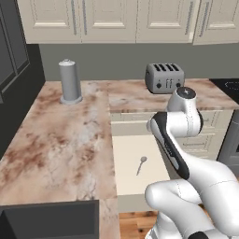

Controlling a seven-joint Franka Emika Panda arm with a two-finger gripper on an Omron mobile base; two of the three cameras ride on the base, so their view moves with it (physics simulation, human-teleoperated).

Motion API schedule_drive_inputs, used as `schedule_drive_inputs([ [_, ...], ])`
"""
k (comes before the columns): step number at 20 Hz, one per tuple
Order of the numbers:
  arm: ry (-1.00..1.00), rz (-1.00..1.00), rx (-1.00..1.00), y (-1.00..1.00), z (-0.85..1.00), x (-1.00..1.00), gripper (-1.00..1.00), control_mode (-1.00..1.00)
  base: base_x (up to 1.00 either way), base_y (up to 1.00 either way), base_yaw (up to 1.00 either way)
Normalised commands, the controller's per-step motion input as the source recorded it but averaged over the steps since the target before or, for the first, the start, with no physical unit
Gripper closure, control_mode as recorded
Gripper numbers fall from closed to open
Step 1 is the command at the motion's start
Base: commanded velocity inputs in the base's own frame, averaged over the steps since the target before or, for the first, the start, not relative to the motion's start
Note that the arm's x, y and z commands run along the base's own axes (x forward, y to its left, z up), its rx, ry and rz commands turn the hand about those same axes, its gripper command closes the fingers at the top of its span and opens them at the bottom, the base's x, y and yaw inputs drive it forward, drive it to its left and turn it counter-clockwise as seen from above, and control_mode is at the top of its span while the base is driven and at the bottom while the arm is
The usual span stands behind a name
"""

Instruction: Organize the utensils by type. Pick up the wooden spoons from the counter and place them in the open cabinet. Then pick up the metallic utensils from the counter and place them in the open drawer.

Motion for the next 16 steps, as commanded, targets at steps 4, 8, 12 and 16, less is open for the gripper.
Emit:
schedule_drive_inputs([
  [4,0.00,0.00,0.00,0.00,0.00,0.00,1.00,1.00,0.10,0.00,0.00],
  [8,-0.06,0.00,-0.02,0.00,-0.23,0.55,1.00,-1.00,0.00,0.00,0.00],
  [12,-0.04,0.00,-0.01,0.01,-0.33,0.73,1.00,-1.00,0.00,0.00,0.00],
  [16,0.16,-0.06,-0.01,0.05,-0.56,0.64,1.00,-1.00,0.00,0.00,0.00],
])
